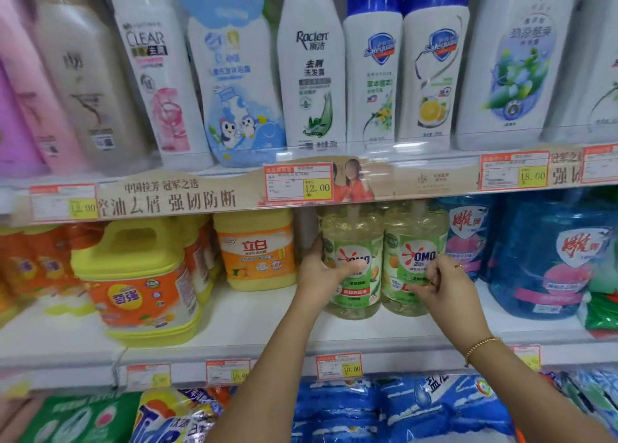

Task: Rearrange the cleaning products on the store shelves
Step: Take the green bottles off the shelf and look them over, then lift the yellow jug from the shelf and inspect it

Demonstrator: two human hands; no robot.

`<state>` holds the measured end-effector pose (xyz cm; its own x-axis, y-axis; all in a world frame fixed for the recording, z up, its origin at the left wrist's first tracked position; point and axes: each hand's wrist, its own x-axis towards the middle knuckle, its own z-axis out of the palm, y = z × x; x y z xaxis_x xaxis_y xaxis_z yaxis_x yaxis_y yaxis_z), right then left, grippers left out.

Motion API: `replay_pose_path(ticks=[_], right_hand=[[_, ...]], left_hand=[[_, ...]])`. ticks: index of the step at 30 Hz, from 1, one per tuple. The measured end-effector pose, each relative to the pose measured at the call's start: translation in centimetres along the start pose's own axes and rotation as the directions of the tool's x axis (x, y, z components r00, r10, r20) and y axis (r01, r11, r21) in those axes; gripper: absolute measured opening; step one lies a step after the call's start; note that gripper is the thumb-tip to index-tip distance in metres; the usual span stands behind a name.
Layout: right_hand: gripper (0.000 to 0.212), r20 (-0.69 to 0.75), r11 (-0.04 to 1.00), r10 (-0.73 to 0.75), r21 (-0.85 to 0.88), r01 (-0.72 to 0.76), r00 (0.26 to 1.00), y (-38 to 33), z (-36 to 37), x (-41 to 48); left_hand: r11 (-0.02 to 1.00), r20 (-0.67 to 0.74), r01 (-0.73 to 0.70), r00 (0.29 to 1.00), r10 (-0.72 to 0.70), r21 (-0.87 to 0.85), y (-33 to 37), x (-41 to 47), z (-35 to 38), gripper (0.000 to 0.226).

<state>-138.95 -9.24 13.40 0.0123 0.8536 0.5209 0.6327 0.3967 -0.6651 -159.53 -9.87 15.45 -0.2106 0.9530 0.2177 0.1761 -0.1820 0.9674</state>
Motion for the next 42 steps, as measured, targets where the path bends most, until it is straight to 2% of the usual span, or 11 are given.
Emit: replay_pose_path(ticks=[3,6,9,13,16,20,23,27,35,40,42], right_hand=[[0.042,0.024,0.997,-0.076,-0.02,0.077,0.997,-2.1,1.5,-1.7],[0.015,0.152,0.973,-0.214,-0.053,0.224,0.965,-3.6,4.1,-3.7],[0.035,0.43,0.943,-0.115,-0.237,0.235,0.896,-4.2,7.1,-5.1],[0.043,0.472,0.914,-0.063,-0.327,0.241,0.879,-4.8,8.7,-5.6],[0.043,0.469,0.892,-0.073,-0.364,0.268,0.88,-4.7,9.1,-5.6],[0.045,0.445,0.869,-0.103,-0.394,0.298,0.889,-4.2,9.6,-6.0],[0.054,0.424,0.878,-0.111,-0.381,0.289,0.899,-4.6,9.7,-6.3],[0.068,0.477,0.856,-0.113,-0.399,0.33,0.871,-5.0,9.1,-6.5],[0.045,0.589,0.848,0.005,-0.431,0.308,0.808,-6.2,8.1,-5.6],[0.058,0.758,0.951,0.098,-0.263,0.164,0.645,-6.2,4.5,-4.8],[0.058,0.733,0.993,0.057,-0.115,0.04,0.678,-6.9,3.4,-5.0]], left_hand=[[0.999,0.029,-0.029,0.999,0.028,0.046,0.3,-0.5,-1.7,0.074],[0.981,-0.312,-0.111,0.937,0.156,0.157,-0.2,-1.2,-5.6,0.064],[0.952,-0.573,-0.045,0.79,0.219,0.302,-1.8,-0.8,-10.4,0.06],[0.953,-0.449,0.081,0.891,0.062,0.293,-3.9,2.0,-14.3,0.094],[0.967,-0.38,0.15,0.923,-0.062,0.206,-4.3,3.4,-15.0,0.087],[0.949,-0.339,0.128,0.941,-0.024,0.289,-4.5,3.4,-14.6,0.1],[0.965,-0.336,0.114,0.942,-0.029,0.237,-5.1,1.9,-13.2,0.078],[0.984,-0.227,0.111,0.971,-0.077,0.139,-4.5,0.7,-10.6,0.081],[0.985,-0.331,0.142,0.929,-0.167,-0.098,-2.3,-3.2,-9.4,0.049],[0.983,-0.269,0.144,0.948,-0.169,-0.112,-0.4,-7.3,-10.2,0.043],[0.969,-0.244,0.143,0.951,-0.191,-0.201,1.3,-9.0,-10.3,0.037]])
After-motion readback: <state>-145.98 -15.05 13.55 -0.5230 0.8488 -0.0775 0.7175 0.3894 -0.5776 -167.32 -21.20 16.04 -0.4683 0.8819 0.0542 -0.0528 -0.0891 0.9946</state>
